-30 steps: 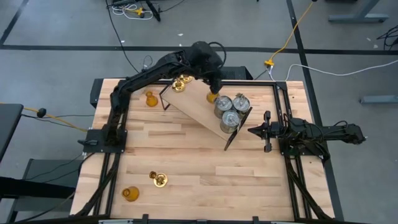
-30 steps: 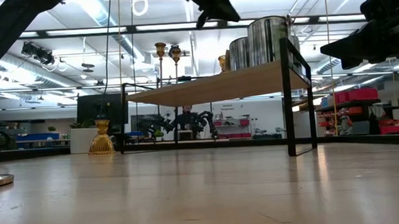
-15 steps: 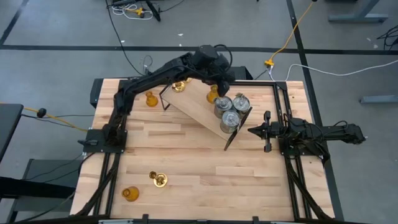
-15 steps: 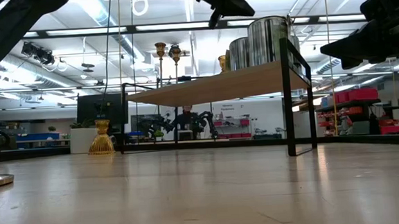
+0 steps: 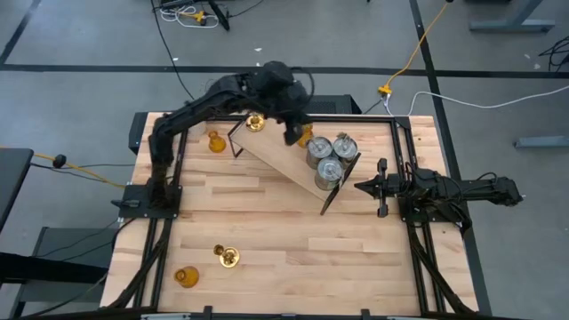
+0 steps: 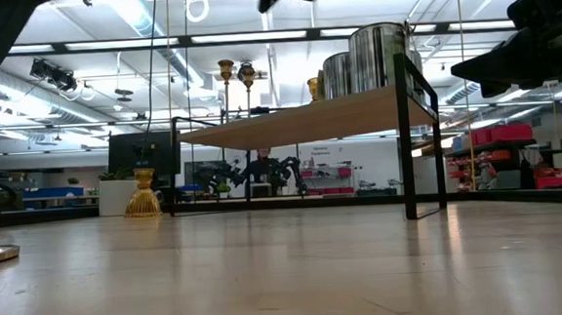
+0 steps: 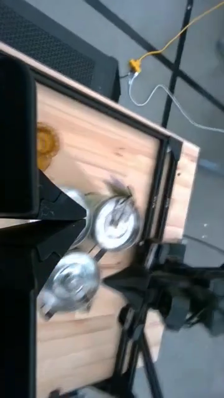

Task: Pick & Place candle stick holders
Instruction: Adjust the scented candles on the shelf

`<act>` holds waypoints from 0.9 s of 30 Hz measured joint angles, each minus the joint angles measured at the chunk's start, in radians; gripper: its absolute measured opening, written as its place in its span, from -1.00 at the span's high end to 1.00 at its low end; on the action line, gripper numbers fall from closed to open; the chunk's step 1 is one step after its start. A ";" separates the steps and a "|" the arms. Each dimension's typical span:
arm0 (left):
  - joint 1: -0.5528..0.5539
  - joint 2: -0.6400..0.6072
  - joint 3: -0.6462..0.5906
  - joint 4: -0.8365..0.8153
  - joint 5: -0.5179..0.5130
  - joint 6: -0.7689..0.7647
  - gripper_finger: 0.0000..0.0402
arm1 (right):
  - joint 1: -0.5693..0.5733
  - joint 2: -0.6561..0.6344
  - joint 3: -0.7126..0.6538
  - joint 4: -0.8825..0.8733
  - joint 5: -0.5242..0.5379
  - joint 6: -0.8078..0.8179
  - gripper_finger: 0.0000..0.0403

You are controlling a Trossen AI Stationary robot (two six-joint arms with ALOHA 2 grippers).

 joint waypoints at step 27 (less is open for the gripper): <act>-0.136 -0.030 -0.171 -0.242 -0.018 0.074 0.99 | 0.000 0.000 0.000 0.004 0.047 -0.095 0.99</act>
